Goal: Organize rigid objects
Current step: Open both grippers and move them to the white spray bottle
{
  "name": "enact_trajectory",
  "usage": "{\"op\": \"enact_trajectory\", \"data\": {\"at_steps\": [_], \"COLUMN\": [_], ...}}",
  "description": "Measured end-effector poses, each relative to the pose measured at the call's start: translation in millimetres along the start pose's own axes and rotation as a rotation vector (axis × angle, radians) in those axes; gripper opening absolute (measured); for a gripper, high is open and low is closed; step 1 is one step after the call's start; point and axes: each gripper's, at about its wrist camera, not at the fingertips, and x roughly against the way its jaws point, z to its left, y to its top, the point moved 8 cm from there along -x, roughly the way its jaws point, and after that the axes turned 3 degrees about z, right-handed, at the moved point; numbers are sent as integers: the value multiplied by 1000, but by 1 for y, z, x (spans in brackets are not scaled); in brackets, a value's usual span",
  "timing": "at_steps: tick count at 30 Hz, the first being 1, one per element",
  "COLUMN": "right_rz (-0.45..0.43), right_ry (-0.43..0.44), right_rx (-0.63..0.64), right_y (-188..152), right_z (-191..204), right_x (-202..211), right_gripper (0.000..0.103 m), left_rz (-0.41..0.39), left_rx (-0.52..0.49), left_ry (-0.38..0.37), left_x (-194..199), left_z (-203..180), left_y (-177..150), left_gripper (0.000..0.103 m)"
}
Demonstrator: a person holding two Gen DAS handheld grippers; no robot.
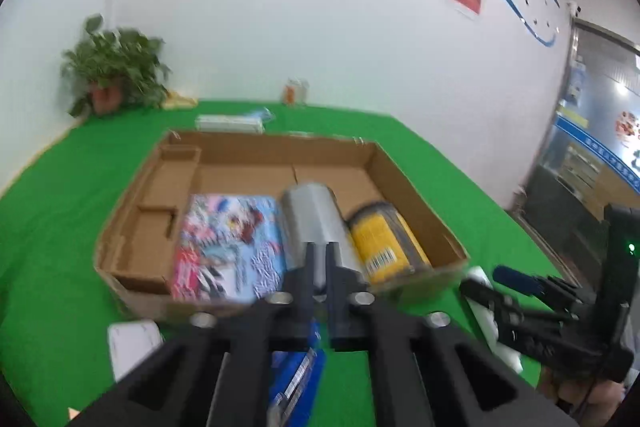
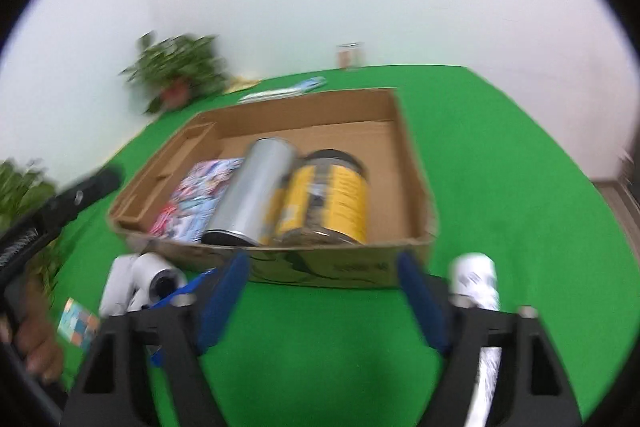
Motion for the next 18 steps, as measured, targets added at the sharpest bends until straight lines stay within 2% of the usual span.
{"op": "enact_trajectory", "data": {"at_steps": [1,2,3,4,5,6,8,12,18], "right_rz": [8,14,18,18,12,-5,-32,-14,11], "right_ry": [-17,-14,-1,0,-7,-11,-8,-19,-72], "right_rx": [-19,-26,-23,-13,-2,5,8,-3,-50], "right_y": [-3,-5,-8,-10,-13,-15,-19,-30,-53], "right_z": [-3,-3,-2,1,1,3,4,-4,-46], "right_x": [1,1,3,4,7,11,19,19,20], "right_gripper": [51,52,54,58,74,84,84,84,84], "left_rz": [5,-10,-14,-9,-11,-42,-33,-16,15], "left_rx": [2,-6,-14,-21,-10,13,19,-2,6], "left_ry": [-1,17,33,60,86,81,71,72,62], "left_x": [2,7,9,10,13,16,12,12,20], "left_z": [-1,-2,-3,-3,-2,-3,-5,-14,-27], "left_y": [-4,-7,-10,-13,-16,-20,-30,-47,-69], "left_gripper": [3,11,27,89,98,103,103,103,103]}}
